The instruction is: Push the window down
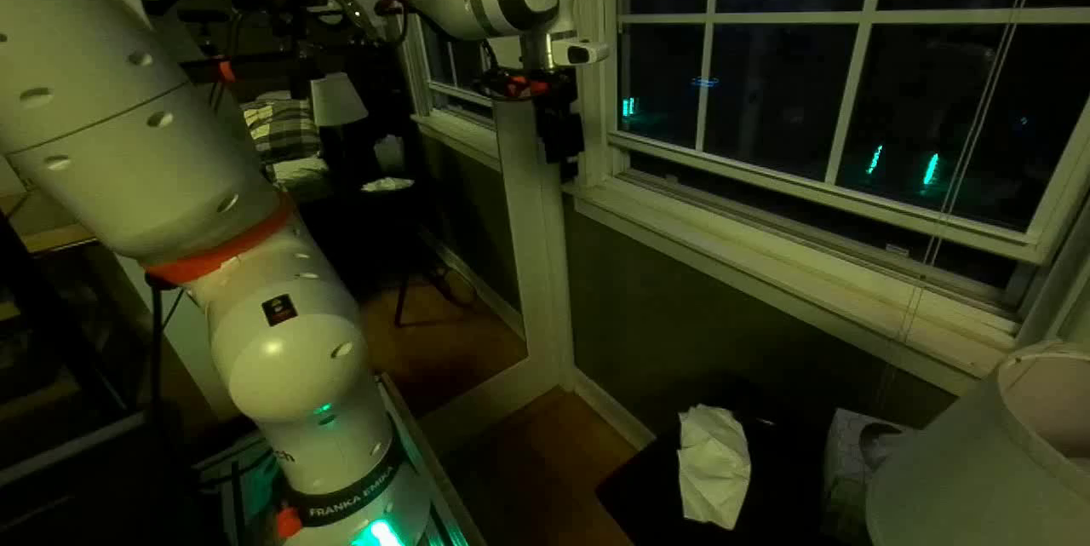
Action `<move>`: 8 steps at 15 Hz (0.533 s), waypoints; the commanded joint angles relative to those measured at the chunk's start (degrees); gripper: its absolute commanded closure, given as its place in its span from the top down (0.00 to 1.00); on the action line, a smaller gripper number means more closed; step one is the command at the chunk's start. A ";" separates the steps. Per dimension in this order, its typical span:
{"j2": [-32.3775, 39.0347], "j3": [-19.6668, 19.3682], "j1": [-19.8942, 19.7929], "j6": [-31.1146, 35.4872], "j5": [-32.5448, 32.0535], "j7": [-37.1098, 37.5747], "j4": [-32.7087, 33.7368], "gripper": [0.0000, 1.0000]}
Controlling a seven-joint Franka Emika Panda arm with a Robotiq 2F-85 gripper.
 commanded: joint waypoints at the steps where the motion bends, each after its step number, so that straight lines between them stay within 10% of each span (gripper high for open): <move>1: 0.19 -1.76 1.90 -0.12 -0.55 0.43 0.10 1.00; 8: -0.60 -2.10 1.82 0.65 -0.44 0.76 0.32 1.00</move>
